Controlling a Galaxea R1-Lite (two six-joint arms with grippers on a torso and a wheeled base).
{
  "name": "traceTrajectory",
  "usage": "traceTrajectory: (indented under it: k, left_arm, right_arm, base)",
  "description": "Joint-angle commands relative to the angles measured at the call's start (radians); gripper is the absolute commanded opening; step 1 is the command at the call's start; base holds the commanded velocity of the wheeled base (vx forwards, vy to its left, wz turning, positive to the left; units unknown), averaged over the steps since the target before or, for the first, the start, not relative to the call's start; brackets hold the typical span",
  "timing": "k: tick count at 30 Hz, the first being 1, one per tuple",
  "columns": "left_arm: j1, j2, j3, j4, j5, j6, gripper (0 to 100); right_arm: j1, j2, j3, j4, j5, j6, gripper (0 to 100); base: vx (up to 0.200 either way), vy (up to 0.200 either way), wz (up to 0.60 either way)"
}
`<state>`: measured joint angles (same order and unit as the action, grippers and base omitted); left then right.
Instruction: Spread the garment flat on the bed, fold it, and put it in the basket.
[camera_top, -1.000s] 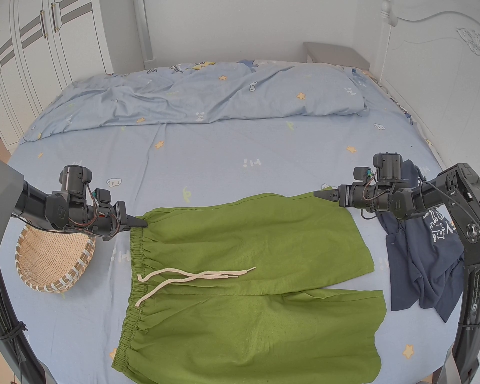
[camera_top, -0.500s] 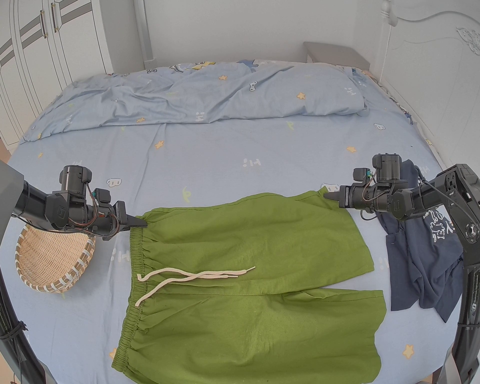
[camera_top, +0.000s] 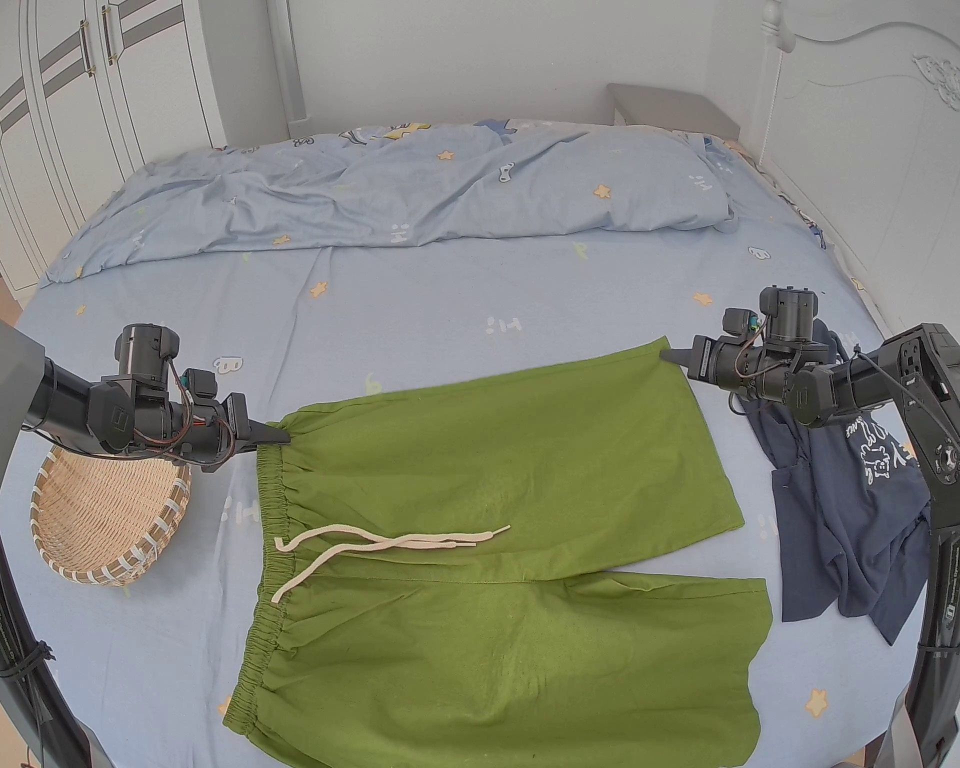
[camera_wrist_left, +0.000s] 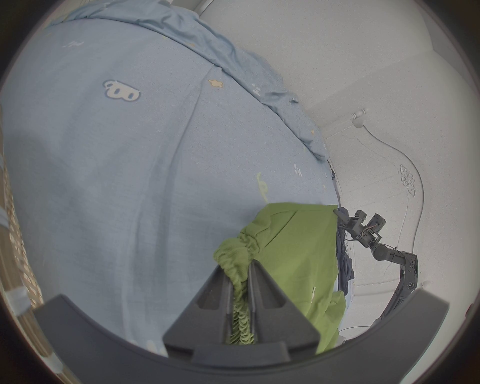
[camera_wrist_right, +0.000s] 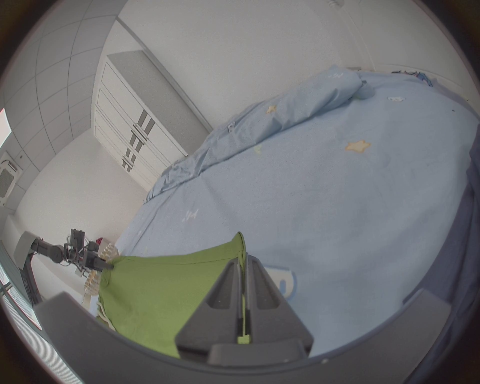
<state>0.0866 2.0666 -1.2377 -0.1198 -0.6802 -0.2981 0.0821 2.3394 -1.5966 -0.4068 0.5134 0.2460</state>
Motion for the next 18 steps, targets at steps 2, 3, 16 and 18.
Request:
traceTrajectory:
  k: [2, 3, 16, 18]
  left_arm:
    - [0.021, 0.0, -0.016, 0.0, 0.001, -0.004, 0]
    - [0.024, 0.0, -0.016, 0.0, 0.001, -0.004, 0]
    - [0.024, 0.006, -0.008, -0.032, 0.001, -0.004, 100]
    - [0.024, 0.006, -0.008, -0.032, 0.001, -0.004, 100]
  right_arm:
    - [0.005, -0.018, -0.003, -0.049, -0.042, 0.039, 0]
    - [0.007, -0.018, -0.003, -0.058, -0.049, 0.044, 0]
    - [0.015, -0.017, -0.011, -0.072, -0.078, 0.045, 0]
    - [0.015, -0.017, -0.013, -0.069, -0.076, 0.045, 100]
  base:
    - [0.0, 0.0, 0.0]
    - [0.0, 0.0, 0.0]
    - [0.0, 0.0, 0.0]
    - [0.0, 0.0, 0.0]
